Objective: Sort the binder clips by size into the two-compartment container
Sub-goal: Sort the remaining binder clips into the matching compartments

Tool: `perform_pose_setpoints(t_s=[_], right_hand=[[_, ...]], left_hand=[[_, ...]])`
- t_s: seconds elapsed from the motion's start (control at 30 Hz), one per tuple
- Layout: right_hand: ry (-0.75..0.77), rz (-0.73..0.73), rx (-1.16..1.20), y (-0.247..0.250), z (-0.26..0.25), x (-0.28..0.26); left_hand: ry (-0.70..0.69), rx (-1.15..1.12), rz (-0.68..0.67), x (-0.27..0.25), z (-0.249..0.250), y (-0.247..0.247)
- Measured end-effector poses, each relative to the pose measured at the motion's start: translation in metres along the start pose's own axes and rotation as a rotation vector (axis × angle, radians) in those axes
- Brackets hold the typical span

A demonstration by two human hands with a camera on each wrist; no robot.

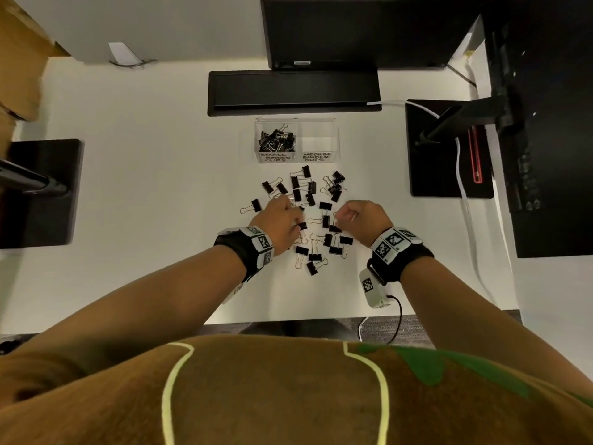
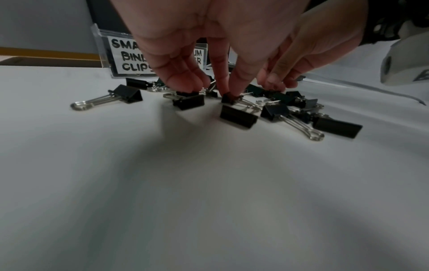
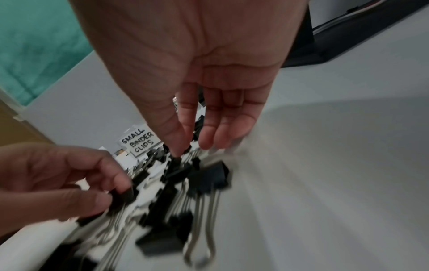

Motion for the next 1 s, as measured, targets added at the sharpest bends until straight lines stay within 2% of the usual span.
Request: perform_pose_setpoints(t_s=[0.2,0.4,0.63,0.7,0.9,1.0], right_hand=[[0.087,0.180,-0.043,0.018,-0.021,0.033],[0.147,0.122,-0.155,-0.004,-0.033,0.044],[0.195,0.158,-0.061,0.005,-0.038,0.047],[0.191,0.190,-0.084,0.013,-0.036,0.054],[0.225,0.124,-0.215,-0.001,-0.033,0.056],[0.232,0.140,-0.180,-0.004,-0.034,0.055]], left_hand=[[-0.045,-0.042,0.076,0.006,0.013,0.002],[-0.031,-0.023,0.016,0.007,0.017,-0.005],[0.019,0.004,0.000,0.004,0.007,0.001],[0.032,0.006,-0.024,0.002,0.006,0.001],[0.052,0.050,-0.064,-0.001,0.005,0.002],[0.065,0.041,-0.027,-0.004,0.005,0.006]])
Point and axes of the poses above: each hand's wrist, its own x-axis towards the middle knuckle, its own y-axis out of the back of the hand, z = x × y, the point moved 6 cm from there along x, towards the middle knuckle, and after that the axes turned 15 degrees about z, right-handed, at the moved point
